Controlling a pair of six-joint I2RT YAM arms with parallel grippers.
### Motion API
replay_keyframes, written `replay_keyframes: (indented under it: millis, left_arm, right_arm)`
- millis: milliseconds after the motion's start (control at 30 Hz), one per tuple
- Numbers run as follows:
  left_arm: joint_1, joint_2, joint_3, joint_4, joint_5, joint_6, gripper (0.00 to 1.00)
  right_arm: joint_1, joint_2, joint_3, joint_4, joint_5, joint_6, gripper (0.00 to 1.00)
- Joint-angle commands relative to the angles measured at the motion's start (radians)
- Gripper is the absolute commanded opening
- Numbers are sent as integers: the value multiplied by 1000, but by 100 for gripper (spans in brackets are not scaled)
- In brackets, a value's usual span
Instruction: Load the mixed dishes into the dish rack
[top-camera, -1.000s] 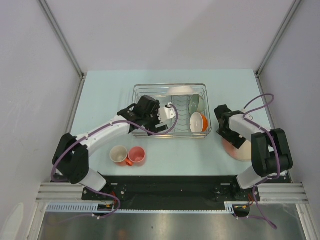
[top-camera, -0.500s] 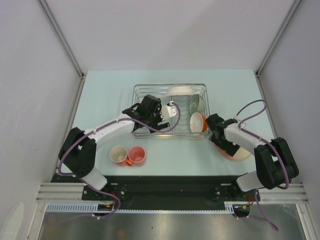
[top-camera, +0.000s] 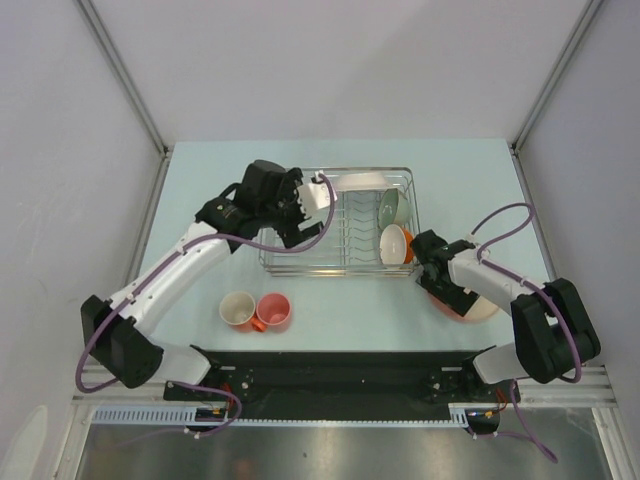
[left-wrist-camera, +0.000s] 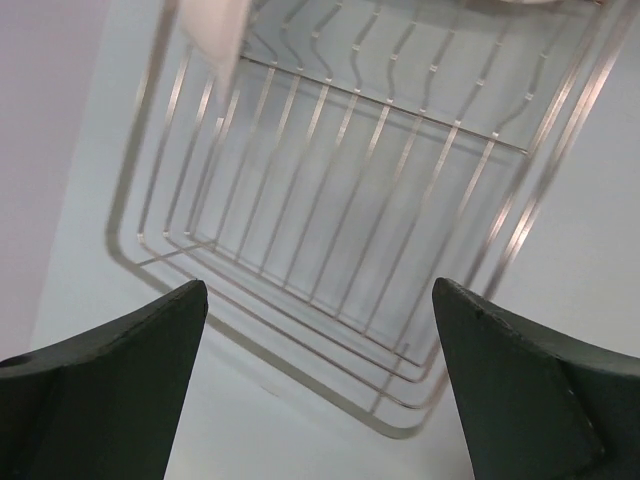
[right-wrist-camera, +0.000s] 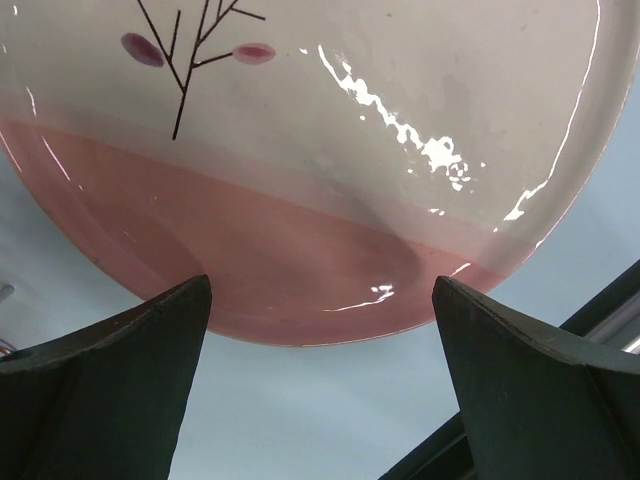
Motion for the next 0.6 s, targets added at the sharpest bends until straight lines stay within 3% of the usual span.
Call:
replay_keyframes:
  millis: [0, 300, 567]
  left_arm:
    - [-27, -25, -103, -138, 102, 8, 100]
    - [-51, -5, -131, -178, 129, 42, 100]
    - [-54, 97, -154, -31, 54, 21, 100]
  right_arm:
    - [30, 14, -44, -96, -105, 18, 100]
    - [47, 18, -43, -85, -113, 29, 100]
    - [108, 46, -44, -85, -136, 64, 100]
